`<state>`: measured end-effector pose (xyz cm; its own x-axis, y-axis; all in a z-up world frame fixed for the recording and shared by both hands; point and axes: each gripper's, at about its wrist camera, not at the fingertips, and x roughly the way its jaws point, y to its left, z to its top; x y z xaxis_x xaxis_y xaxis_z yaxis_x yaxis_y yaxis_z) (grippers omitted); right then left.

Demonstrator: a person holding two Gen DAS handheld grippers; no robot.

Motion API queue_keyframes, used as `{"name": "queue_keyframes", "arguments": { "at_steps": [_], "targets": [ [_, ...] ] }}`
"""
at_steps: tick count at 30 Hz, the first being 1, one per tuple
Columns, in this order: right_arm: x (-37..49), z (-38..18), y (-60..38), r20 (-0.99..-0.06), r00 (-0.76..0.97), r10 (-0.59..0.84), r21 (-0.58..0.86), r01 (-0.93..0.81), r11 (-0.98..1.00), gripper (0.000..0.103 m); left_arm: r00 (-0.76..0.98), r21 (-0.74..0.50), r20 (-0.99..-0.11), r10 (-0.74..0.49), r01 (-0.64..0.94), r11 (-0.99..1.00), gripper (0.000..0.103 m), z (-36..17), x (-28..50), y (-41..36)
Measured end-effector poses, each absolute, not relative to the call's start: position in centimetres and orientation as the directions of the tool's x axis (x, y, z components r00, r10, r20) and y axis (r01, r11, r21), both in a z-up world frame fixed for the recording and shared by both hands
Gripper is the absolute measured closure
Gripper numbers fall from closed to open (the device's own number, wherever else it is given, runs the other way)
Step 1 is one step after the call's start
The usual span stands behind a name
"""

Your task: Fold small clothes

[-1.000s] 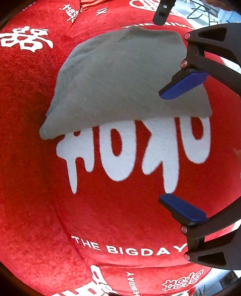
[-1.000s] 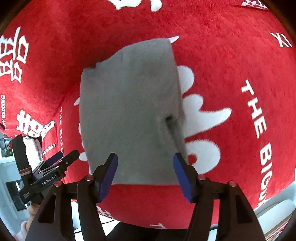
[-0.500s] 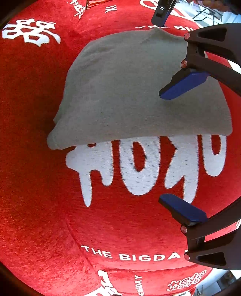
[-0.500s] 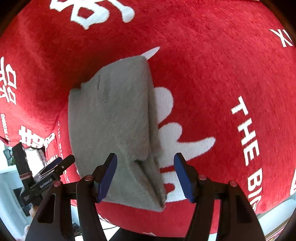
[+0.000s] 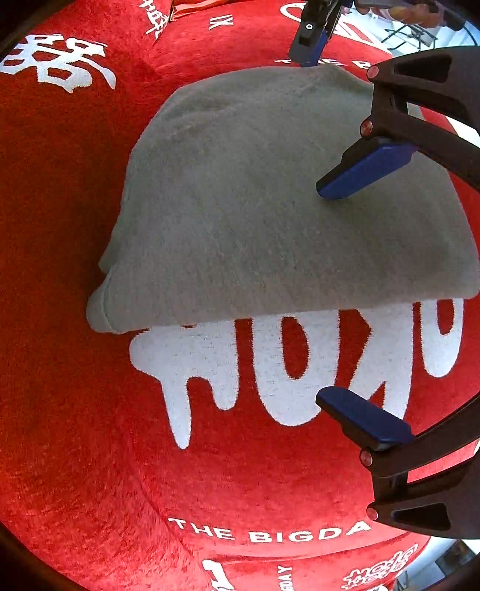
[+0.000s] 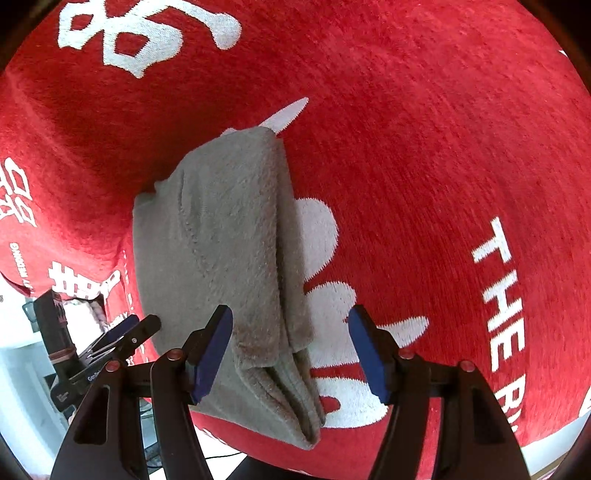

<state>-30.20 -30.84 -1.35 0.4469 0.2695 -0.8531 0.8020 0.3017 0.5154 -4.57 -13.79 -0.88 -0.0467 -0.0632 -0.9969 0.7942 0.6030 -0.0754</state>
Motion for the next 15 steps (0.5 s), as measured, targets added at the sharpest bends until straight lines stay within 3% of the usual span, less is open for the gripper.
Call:
{"name": "queue_keyframes", "arguments": {
  "at_steps": [7, 15],
  "targets": [
    [-29.9, -2.3, -31.1, -0.818, 0.483, 0.312, 0.565, 0.776, 0.281, 0.034, -0.063, -0.093, -0.996, -0.069, 0.792, 0.604, 0.001, -1.5, -4.7, -14.9],
    [-29.4, -3.8, -32.0, -0.733, 0.561, 0.385, 0.668, 0.699, 0.255, 0.030, -0.220, -0.293, -0.956, -0.193, 0.732, 0.615, 0.001, -2.3, -2.1, -15.1]
  ]
}}
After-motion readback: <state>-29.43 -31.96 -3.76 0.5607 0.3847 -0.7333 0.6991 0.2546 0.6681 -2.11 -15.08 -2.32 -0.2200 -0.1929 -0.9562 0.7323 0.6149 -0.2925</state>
